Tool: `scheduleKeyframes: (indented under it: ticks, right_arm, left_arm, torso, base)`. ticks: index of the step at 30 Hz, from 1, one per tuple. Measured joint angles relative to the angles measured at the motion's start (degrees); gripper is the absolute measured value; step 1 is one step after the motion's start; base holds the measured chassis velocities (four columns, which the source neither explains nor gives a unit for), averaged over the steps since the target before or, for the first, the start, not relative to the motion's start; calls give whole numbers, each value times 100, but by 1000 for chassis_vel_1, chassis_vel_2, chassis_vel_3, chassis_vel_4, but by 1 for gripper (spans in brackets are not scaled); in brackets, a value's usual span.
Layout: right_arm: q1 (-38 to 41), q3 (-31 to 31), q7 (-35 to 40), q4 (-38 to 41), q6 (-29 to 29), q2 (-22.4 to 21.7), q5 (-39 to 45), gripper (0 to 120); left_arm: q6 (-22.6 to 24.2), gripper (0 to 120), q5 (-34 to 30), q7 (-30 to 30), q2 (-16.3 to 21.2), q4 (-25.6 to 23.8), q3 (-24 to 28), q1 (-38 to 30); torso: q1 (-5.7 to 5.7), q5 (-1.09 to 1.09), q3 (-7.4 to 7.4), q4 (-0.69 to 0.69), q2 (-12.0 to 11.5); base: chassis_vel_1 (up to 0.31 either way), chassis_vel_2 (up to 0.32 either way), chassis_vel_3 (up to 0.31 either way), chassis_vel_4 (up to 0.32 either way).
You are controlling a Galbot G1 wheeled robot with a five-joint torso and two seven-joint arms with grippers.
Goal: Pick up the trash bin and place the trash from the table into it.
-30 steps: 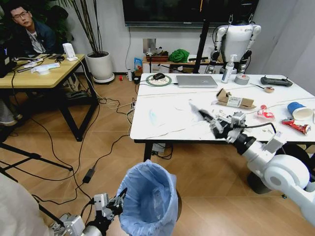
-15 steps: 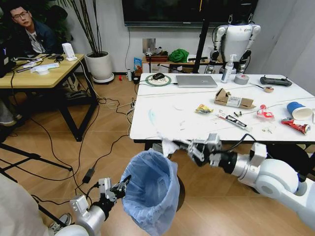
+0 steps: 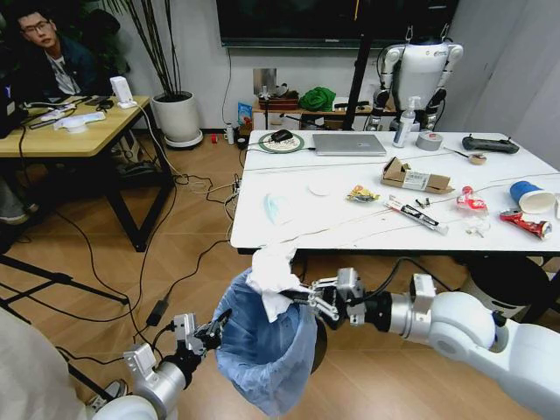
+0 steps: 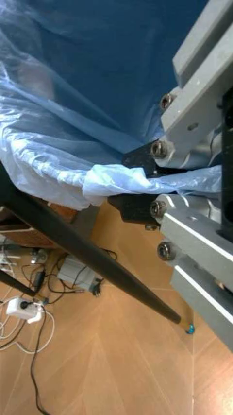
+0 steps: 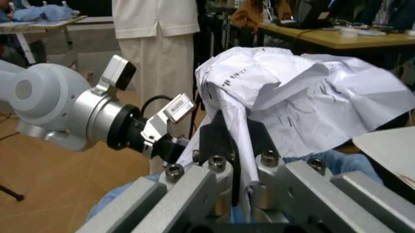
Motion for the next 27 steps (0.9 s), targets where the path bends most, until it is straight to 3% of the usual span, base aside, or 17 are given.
scheduleKeyframes:
  ticks: [6, 9, 15, 18, 27]
  right_arm:
    - [427, -420, 67, -131, -65, 324, 48, 0]
    - [511, -488, 79, -158, -89, 360, 61, 8]
    - [406, -364, 75, -183, -134, 292, 57, 35]
    - [403, -337, 66, -185, -147, 282, 58, 41]
    - [343, -282, 8, -195, -162, 265, 68, 74]
  left_arm:
    - [22, 0, 5, -10, -119, -88, -77, 66]
    - [39, 0, 0, -30, -114, -112, -50, 98]
    - [58, 0, 13, -75, -144, -129, -7, 166]
    - [67, 0, 6, -108, -142, -132, -6, 167]
    - [89, 0, -46, -165, -139, -141, -30, 156]
  torso:
    - [0, 1, 0, -1, 0]
    - [0, 0, 0, -1, 0]
    - [0, 0, 0, -2, 0]
    - [0, 1, 0, -2, 0]
    - [0, 1, 0, -1, 0]
  base:
    - [0, 0, 0, 0]
    - [0, 0, 0, 0]
    - [0, 0, 0, 0]
    - [0, 0, 0, 0]
    - [0, 0, 0, 0]
